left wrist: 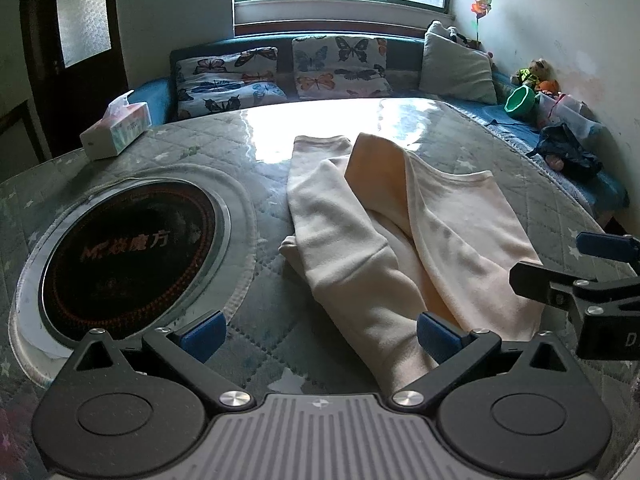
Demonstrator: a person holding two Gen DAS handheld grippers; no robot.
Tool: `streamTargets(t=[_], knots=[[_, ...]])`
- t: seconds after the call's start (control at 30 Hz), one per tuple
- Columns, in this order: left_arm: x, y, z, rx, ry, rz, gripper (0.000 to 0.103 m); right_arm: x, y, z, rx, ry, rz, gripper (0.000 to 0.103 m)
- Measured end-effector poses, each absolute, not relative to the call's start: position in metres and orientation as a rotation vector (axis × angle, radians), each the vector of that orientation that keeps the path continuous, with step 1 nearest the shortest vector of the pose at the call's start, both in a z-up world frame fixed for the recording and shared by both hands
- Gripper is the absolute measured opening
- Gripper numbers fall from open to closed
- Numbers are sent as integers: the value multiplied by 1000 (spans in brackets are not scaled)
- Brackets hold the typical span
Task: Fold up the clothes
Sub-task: 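Move both tools toward the crumpled cream shirt on the table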
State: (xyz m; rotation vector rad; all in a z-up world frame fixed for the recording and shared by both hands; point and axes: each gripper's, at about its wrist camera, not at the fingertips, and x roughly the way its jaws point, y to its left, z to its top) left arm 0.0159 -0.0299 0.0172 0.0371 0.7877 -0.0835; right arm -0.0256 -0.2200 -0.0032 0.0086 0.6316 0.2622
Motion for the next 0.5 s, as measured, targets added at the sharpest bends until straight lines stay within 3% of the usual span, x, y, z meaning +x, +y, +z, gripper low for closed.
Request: streamTargets(t=[0.5], knots=[[45, -28, 23, 57, 765, -76, 103, 10, -211, 0, -6, 632, 277, 101]])
